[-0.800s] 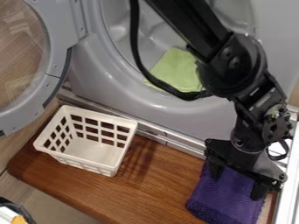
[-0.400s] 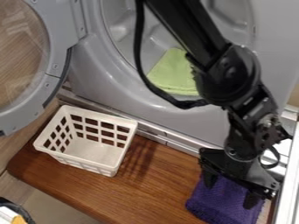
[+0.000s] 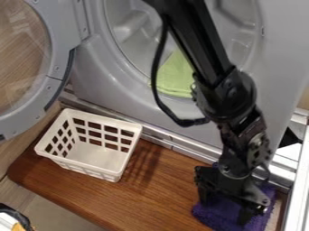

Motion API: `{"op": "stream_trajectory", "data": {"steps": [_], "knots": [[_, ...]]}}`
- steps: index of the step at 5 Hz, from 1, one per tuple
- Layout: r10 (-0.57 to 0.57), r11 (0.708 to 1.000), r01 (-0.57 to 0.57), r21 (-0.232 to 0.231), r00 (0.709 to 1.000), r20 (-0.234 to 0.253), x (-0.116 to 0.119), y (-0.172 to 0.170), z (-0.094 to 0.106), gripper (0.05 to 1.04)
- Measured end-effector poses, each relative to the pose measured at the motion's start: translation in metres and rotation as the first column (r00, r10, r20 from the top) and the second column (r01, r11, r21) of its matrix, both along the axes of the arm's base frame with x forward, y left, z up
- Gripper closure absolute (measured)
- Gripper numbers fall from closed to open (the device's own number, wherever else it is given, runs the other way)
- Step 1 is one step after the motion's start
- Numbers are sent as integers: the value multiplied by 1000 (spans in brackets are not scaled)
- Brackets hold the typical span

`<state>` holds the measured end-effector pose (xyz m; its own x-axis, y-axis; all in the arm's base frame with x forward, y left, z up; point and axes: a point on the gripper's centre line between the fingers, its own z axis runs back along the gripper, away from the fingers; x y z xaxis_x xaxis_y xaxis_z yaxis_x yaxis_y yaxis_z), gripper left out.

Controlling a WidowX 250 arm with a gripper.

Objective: Move the blue clothe

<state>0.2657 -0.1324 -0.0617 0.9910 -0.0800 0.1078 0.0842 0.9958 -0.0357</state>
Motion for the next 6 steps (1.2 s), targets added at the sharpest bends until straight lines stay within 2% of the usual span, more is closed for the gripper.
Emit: {"op": "stream_trajectory", "data": {"steps": [2, 4, 6], "knots": [[-2, 1000, 2, 2, 1000, 27, 5, 0, -8, 83], [63, 998, -63, -13, 997, 49, 2, 15, -8, 85], [158, 987, -158, 10, 987, 30, 1, 43, -9, 84]]}}
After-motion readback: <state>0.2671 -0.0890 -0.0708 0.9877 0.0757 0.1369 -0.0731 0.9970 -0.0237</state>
